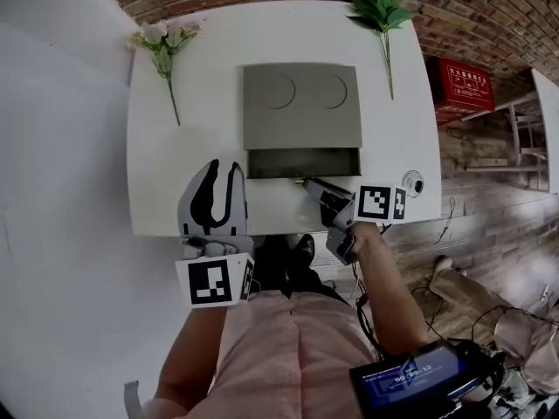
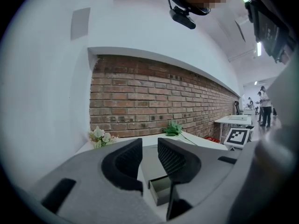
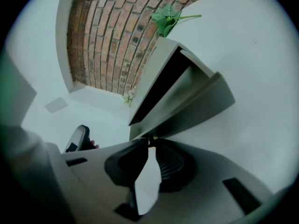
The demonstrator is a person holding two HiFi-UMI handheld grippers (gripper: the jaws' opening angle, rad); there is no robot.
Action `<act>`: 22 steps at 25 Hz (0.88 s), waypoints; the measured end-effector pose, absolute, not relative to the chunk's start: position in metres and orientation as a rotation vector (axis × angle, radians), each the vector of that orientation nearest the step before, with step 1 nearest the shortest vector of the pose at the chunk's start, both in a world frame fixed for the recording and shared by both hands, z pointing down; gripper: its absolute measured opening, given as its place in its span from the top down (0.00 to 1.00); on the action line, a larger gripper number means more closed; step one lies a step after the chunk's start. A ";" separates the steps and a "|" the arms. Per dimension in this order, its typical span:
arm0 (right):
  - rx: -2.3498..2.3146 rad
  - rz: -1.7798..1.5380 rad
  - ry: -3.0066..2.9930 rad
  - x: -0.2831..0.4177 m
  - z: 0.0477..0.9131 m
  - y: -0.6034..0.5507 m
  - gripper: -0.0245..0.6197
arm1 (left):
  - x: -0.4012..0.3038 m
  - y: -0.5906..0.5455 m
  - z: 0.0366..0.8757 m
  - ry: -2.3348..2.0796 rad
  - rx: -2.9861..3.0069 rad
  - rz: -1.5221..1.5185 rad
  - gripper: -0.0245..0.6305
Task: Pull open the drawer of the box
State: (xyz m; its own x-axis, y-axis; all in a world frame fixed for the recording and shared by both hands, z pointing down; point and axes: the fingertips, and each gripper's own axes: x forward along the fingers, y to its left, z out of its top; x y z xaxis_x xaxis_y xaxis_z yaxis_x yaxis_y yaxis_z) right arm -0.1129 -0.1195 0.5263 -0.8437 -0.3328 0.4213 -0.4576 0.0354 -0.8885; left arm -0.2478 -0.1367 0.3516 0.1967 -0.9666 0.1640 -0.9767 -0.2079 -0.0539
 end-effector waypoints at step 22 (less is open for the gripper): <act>0.862 1.956 -2.171 -0.107 0.535 -0.115 0.88 | -0.240 -0.137 0.354 -1.935 2.392 0.240 0.80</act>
